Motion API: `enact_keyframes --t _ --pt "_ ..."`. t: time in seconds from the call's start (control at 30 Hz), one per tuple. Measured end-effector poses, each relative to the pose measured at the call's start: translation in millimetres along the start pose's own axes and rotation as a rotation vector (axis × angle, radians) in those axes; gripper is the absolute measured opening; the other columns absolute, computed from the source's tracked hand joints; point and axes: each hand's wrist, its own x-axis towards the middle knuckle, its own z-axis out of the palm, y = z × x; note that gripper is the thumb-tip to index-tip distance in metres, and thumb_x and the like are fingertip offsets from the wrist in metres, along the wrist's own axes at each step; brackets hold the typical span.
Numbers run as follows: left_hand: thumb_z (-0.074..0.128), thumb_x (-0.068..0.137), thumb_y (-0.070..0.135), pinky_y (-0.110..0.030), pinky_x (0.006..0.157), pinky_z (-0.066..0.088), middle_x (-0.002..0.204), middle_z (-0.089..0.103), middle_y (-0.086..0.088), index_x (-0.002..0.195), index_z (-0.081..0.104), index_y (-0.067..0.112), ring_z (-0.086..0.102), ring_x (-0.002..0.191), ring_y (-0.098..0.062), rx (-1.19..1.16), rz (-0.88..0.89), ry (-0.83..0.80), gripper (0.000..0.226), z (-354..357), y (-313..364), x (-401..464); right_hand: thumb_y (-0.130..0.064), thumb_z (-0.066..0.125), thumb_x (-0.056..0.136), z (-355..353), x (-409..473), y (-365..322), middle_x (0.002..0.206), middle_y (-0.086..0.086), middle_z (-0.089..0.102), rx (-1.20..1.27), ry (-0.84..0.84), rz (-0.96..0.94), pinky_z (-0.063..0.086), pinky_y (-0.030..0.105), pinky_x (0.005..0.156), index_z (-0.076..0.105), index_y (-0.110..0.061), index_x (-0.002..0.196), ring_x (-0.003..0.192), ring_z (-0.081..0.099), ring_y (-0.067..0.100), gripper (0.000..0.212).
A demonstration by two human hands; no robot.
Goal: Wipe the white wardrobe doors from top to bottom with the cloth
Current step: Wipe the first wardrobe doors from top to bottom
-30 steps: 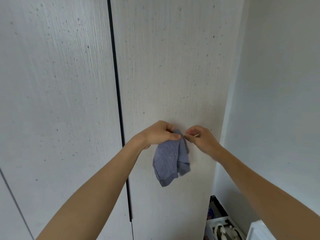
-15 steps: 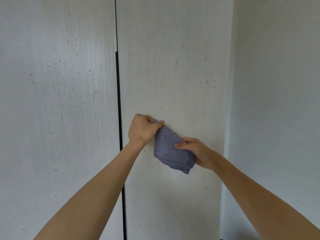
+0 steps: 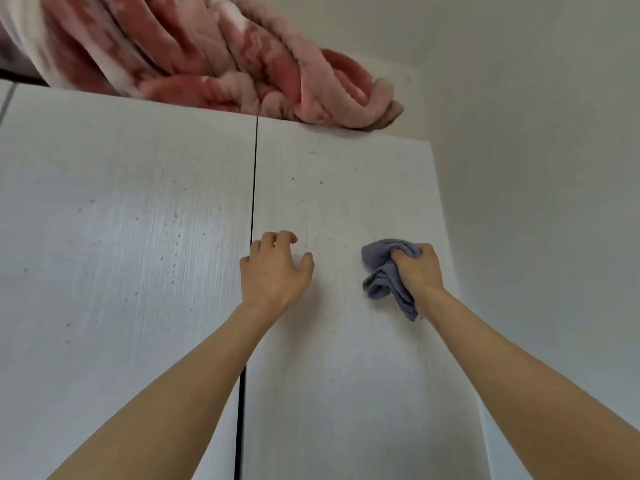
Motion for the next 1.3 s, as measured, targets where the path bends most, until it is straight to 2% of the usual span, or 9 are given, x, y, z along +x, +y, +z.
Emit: enact_keyframes --t 0.1,0.2,0.4,0.47,0.57,0.7,1.0,1.2,1.3 --pt "0.047 0.093 0.033 -0.039 0.1 0.032 0.138 0.043 -0.005 0.134 0.044 0.016 0.039 0.125 -0.024 0.084 0.043 0.03 0.044 0.3 -0.6 24.2 -0.019 0.045 0.094 -0.7 32.3 -16.4 0.076 0.001 0.047 -0.004 0.095 -0.042 0.035 0.028 0.061 0.042 -0.011 0.1 0.073 0.048 0.021 0.011" --pt "0.044 0.094 0.033 -0.04 0.102 0.03 0.143 0.037 -0.004 0.139 0.038 0.017 0.034 0.13 -0.023 0.179 0.056 0.043 0.048 4.3 -3.3 44.6 -0.018 0.042 0.095 0.4 61.5 -27.9 0.11 0.011 0.052 0.023 0.175 -0.077 0.036 0.027 0.065 0.045 -0.01 0.115 0.08 0.048 0.023 0.022" --pt "0.042 0.094 0.038 -0.044 0.107 0.025 0.151 0.026 -0.004 0.144 0.028 0.022 0.024 0.138 -0.024 0.34 0.078 0.134 0.054 6.7 3.8 98.8 -0.011 0.041 0.093 3.2 114.8 -47.6 0.128 0.02 0.044 0.044 0.269 -0.296 0.033 0.009 0.039 0.048 -0.005 0.106 0.069 0.048 0.014 0.016" --pt "0.04 0.094 0.039 -0.046 0.109 0.021 0.153 0.022 -0.004 0.145 0.025 0.023 0.02 0.14 -0.024 0.384 0.092 0.16 0.056 6.6 6.8 112.2 -0.011 0.043 0.095 3.2 123.9 -48.5 0.134 0.016 0.034 -0.052 0.263 -0.414 0.042 0.003 0.061 0.046 -0.004 0.124 0.102 0.048 0.024 0.031" --pt "0.035 0.095 0.042 -0.049 0.113 0.013 0.157 0.008 -0.004 0.148 0.014 0.025 0.005 0.144 -0.025 0.457 0.089 0.165 0.059 12.6 6.6 127.4 -0.033 0.042 0.093 6.6 142.7 -32.9 0.14 0.017 0.031 -0.319 0.262 -0.506 0.031 0.034 0.104 0.037 -0.009 0.14 0.128 0.03 0.032 0.054" --pt "0.024 0.095 0.052 -0.055 0.113 0.001 0.158 -0.011 -0.003 0.149 -0.004 0.028 -0.013 0.144 -0.027 0.574 0.053 0.143 0.066 19.1 -3.1 138.2 -0.05 0.031 0.095 10.6 155.9 -2.7 0.154 0.011 0.017 -0.855 0.303 -0.558 0.009 0.045 0.113 0.019 -0.024 0.149 0.139 0.014 0.032 0.061" --pt "0.013 0.092 0.062 -0.057 0.111 -0.007 0.157 -0.016 0.0 0.149 -0.01 0.031 -0.016 0.143 -0.026 0.538 0.01 0.092 0.068 26.9 -33.0 150.3 -0.041 0.016 0.101 45.8 175.3 -44.7 0.156 0.017 -0.002 -0.688 0.182 -0.431 -0.006 0.046 0.115 0.005 -0.025 0.151 0.143 -0.005 0.035 0.053" --pt "0.016 0.097 0.052 -0.045 0.11 0.006 0.157 0.004 0.01 0.146 0.012 0.043 0.0 0.143 -0.017 0.463 0.069 0.147 0.05 8.1 -41.4 155.5 -0.037 0.028 0.101 130.1 122.5 -74.9 0.158 0.01 0.001 -0.702 -0.06 -0.999 -0.006 0.036 0.117 0.016 -0.033 0.149 0.145 -0.002 0.026 0.049" --pt "0.018 0.098 0.046 -0.043 0.11 0.009 0.157 0.006 0.011 0.145 0.016 0.044 0.003 0.143 -0.016 0.467 0.087 0.121 0.047 3.6 -38.6 156.0 -0.022 0.039 0.097 125.1 125.8 -67.5 0.151 0.011 0.029 -0.591 -0.012 -1.093 0.014 0.039 0.114 0.04 -0.025 0.141 0.139 0.022 0.029 0.044"
